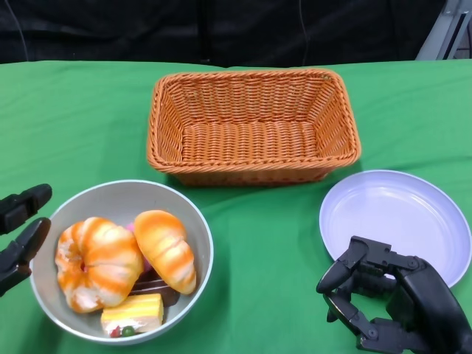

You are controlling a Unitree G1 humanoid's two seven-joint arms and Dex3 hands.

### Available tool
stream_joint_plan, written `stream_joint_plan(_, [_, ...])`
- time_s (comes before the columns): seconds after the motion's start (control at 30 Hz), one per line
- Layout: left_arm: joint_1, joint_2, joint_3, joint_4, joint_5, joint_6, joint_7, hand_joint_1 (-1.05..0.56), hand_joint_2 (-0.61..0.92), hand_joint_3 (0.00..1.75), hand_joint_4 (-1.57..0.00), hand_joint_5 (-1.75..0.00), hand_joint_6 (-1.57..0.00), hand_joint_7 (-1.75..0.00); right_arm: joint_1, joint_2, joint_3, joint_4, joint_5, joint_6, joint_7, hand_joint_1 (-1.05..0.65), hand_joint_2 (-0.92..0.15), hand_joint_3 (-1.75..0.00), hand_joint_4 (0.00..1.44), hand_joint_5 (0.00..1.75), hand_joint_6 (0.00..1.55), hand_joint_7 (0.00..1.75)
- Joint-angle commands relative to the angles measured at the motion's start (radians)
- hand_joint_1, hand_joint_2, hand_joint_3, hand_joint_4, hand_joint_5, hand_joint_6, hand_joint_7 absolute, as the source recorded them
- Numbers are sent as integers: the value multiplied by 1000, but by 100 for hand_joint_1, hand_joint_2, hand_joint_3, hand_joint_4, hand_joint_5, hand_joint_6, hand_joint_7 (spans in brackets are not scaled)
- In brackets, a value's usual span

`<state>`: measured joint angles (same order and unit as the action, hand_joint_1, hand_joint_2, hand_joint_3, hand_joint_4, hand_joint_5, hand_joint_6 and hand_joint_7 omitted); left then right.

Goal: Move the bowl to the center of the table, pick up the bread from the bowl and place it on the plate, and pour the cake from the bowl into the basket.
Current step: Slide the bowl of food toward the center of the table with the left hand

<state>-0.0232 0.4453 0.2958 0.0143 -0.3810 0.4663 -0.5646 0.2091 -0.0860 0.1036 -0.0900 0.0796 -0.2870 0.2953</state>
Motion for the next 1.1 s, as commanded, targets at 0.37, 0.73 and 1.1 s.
stream_joint_plan(0.37, [12, -5, -19, -56, -12, 84, 48, -70, 92, 55, -1, -1, 0, 0, 3, 1, -3, -14, 5, 1, -11, -22, -61, -81, 70, 152, 73, 120])
stream_joint_plan(0.73, [1, 7, -60, -55, -1, 112, 43, -70, 92, 59, -1, -1, 0, 0, 3, -1, -2, -14, 7, -6, -9, -22, -60, -84, 72, 152, 73, 120])
stream_joint_plan(1.1, [-12, 1, -96, -58, -18, 145, 29, -71, 92, 56, -1, 0, 0, 0, 9, 3, 7, -30, 0, 15, -17, -21, -59, -85, 71, 152, 72, 119])
